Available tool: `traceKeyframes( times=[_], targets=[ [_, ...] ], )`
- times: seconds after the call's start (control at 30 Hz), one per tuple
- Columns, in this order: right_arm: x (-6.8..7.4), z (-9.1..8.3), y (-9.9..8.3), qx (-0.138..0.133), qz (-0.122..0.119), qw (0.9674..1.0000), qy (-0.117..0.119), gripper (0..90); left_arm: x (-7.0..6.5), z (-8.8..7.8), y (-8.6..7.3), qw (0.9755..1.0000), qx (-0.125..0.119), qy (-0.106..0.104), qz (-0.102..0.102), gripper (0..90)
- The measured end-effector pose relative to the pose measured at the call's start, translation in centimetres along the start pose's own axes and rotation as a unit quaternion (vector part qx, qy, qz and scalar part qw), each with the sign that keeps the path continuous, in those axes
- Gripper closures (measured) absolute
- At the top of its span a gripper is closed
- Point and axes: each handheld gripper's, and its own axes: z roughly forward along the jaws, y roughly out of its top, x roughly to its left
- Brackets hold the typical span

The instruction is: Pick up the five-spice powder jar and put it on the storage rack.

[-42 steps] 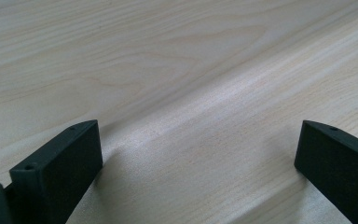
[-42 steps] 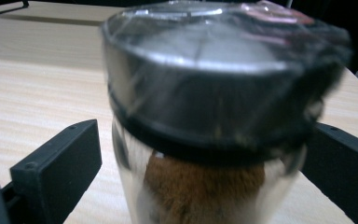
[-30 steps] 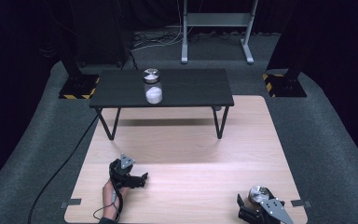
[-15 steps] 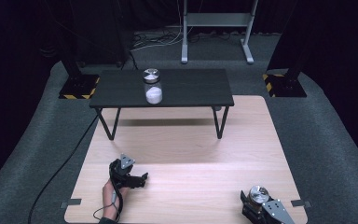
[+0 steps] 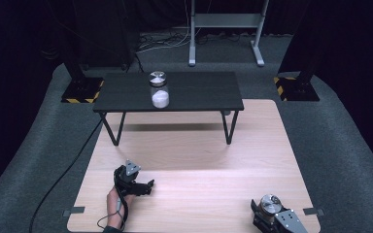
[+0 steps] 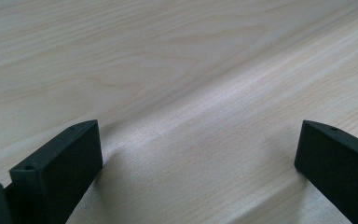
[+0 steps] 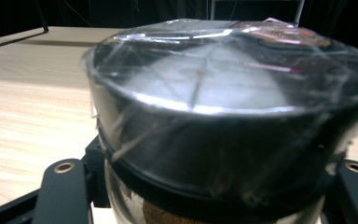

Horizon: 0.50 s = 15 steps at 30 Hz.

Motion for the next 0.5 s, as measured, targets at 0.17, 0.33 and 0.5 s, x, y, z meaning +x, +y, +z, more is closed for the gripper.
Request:
traceKeyframes(
  times=[0.17, 0.33, 0.5],
  targets=[
    [0.1, -0.4, 0.6, -0.008, -0.007, 0.9999, 0.004, 29.2, 0.0, 0.0, 0.0, 1.0000, 0.000, 0.000, 0.000, 0.4],
    [0.0, -0.6, 1.0, -0.015, -0.008, 0.9998, 0.004, 29.1, 0.0, 0.0, 0.0, 1.0000, 0.000, 0.000, 0.000, 0.3],
    [0.0, -0.8, 1.4, -0.025, -0.010, 0.9996, 0.003, 29.1, 0.0, 0.0, 0.0, 1.0000, 0.000, -0.001, 0.000, 0.3]
  ],
)
